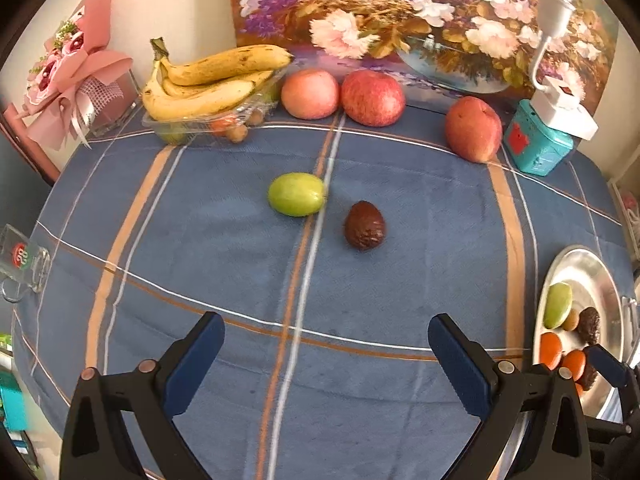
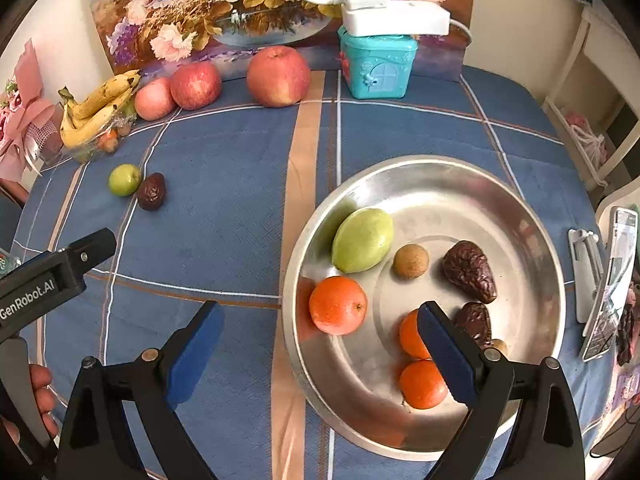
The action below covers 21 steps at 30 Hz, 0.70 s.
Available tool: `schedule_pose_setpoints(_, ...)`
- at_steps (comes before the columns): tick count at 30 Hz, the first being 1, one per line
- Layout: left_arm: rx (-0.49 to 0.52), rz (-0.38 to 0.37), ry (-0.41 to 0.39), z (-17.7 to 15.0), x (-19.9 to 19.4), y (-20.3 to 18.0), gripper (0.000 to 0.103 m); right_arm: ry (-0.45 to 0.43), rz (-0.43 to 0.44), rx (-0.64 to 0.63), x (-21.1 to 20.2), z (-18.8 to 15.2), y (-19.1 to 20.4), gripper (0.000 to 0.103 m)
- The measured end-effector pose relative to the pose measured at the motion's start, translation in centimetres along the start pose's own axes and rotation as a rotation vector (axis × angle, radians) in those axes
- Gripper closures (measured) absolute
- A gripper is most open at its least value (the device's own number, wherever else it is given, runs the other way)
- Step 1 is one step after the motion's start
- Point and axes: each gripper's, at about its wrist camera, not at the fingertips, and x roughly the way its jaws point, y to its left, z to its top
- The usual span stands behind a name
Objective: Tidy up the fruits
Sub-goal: 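Move both open tools back over the green pear and dried date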
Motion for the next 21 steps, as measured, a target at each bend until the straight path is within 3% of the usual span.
schedule_pose_setpoints(8,-0.117,0.016,-0.035,0.6,-0.6,5.6,0.0,-0.004,0.065,-0.008,0.7,0.4,1.9,0.006)
schedule_pose_setpoints(12,-0.207,-0.03,-0.051,0.9,-1.0,8.2,0.0,-0.015,0.09,-0.035,0.8,0.8,3.6,0.006)
schedule_pose_setpoints(21,-0.295,-0.12,-0.065,3.0,-0.3,10.1,0.0,-0.109,0.152,-0.063,-0.1,2.1,6.8,0.006)
